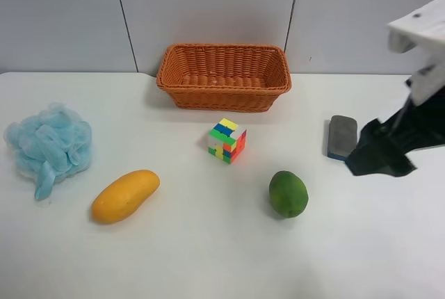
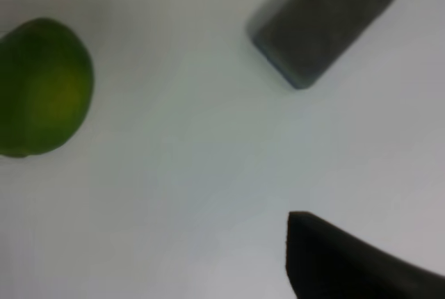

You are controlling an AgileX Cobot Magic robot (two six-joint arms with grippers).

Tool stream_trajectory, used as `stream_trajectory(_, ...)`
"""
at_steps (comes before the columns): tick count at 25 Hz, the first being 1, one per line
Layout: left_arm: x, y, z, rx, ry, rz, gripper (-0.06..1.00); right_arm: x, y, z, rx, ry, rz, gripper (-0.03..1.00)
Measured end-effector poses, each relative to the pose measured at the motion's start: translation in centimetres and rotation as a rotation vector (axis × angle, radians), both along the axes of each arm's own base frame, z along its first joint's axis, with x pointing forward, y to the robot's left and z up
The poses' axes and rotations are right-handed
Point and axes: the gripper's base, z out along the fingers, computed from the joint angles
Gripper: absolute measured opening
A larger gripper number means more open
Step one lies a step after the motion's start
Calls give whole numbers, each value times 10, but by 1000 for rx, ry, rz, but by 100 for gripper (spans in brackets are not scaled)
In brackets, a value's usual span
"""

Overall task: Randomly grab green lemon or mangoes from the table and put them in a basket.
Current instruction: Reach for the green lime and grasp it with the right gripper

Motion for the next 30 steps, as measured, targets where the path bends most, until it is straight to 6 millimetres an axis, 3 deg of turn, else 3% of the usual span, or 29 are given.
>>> stream_trajectory(7,0,0,0,0,0,0,99,24,45,-51,-45,123,74,99)
stream_trajectory(11,0,0,0,0,0,0,99,33,61,-78,-59,173,56,99)
stream_trajectory(21,0,0,0,0,0,0,99,54,74,-137,-82,236,-29,99)
stream_trajectory(30,0,0,0,0,0,0,99,62,79,-159,-76,221,-39,97)
